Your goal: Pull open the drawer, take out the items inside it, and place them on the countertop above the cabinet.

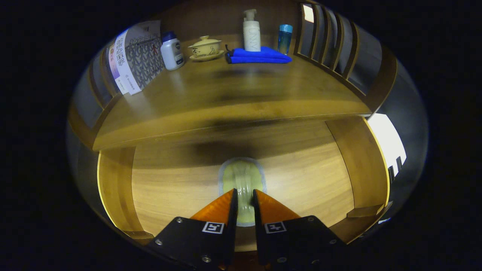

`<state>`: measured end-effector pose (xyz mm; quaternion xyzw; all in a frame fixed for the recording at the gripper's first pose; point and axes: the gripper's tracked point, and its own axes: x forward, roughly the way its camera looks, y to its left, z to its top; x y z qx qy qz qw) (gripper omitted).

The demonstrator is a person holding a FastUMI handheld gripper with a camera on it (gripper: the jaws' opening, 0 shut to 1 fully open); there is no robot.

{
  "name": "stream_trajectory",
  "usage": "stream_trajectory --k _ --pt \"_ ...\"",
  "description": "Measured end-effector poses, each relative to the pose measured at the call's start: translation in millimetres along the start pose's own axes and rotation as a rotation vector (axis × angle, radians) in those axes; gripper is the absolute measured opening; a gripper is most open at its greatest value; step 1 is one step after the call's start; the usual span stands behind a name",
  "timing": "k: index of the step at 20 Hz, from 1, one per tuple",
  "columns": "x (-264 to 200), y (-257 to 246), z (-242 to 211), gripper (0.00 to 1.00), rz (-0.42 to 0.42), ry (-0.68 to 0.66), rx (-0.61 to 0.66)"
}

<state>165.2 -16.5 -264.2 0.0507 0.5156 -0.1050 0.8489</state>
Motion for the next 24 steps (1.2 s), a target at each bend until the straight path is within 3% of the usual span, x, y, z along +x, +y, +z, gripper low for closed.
stream_trajectory --k 6,11,18,24 --pt "-20.5 2.1 -18.1 0.11 0.013 -0.024 -0.005" --pt "-68.0 -0.3 -20.1 0.11 0.047 -0.116 0.033" --pt "-137.1 -3.9 36.0 0.11 0.137 -0.343 0.113" --pt "-141.2 -1.6 101.8 0.11 0.159 -0.478 0.080"
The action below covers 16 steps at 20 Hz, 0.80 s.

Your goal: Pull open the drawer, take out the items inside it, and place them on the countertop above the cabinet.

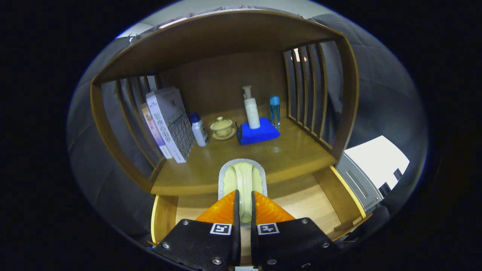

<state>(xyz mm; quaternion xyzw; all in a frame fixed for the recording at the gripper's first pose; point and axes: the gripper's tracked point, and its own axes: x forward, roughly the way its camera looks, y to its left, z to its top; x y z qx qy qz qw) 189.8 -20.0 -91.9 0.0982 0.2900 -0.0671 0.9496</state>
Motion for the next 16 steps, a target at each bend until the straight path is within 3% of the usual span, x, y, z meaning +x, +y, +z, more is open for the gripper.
stream_trajectory --k 11,16 --pt "104.9 24.6 47.5 0.11 0.053 -0.080 -0.121" --pt "131.6 31.3 45.3 0.14 0.001 -0.057 -0.326"
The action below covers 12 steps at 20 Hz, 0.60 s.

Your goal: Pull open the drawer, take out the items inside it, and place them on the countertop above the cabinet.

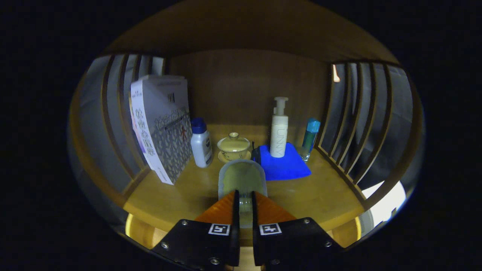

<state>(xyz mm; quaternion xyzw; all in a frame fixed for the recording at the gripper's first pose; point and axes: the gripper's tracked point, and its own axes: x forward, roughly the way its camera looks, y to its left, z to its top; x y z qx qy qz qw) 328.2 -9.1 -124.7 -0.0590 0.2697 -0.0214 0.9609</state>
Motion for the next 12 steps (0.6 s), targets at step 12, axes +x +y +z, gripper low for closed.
stream_trajectory --k 12 --pt "19.3 2.1 -9.0 0.25 -0.038 0.036 -0.043"
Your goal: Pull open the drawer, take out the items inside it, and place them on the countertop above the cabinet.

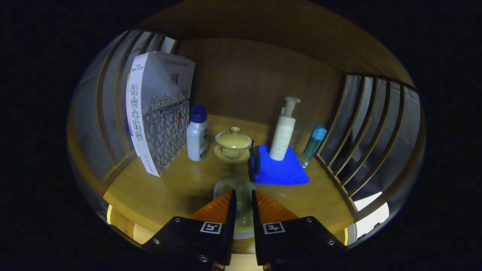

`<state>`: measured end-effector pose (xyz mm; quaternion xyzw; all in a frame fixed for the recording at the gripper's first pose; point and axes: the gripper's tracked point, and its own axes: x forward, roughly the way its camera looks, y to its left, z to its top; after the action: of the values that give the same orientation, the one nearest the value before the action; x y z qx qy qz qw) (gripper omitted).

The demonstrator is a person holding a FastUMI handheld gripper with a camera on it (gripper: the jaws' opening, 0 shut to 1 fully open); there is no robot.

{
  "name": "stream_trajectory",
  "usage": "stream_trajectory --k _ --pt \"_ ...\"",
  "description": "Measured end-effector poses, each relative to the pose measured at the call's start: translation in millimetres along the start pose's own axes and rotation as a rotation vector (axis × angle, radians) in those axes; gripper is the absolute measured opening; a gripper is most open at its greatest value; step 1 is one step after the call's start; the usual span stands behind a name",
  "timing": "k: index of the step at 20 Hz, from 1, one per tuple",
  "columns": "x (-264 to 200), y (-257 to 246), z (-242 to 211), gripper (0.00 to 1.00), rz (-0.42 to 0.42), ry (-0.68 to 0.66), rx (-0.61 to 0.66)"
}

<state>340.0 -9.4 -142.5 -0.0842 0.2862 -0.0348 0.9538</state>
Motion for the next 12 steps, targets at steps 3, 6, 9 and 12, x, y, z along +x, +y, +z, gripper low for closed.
stream_trajectory --k 3,6,9,12 --pt "-8.2 5.8 8.4 0.32 0.045 -0.066 0.089" --pt "-41.2 0.1 20.6 0.81 0.081 -0.145 0.195" --pt "-85.0 -18.1 25.3 0.97 0.074 -0.225 0.254" --pt "-135.3 -35.7 23.7 0.96 0.051 -0.299 0.278"
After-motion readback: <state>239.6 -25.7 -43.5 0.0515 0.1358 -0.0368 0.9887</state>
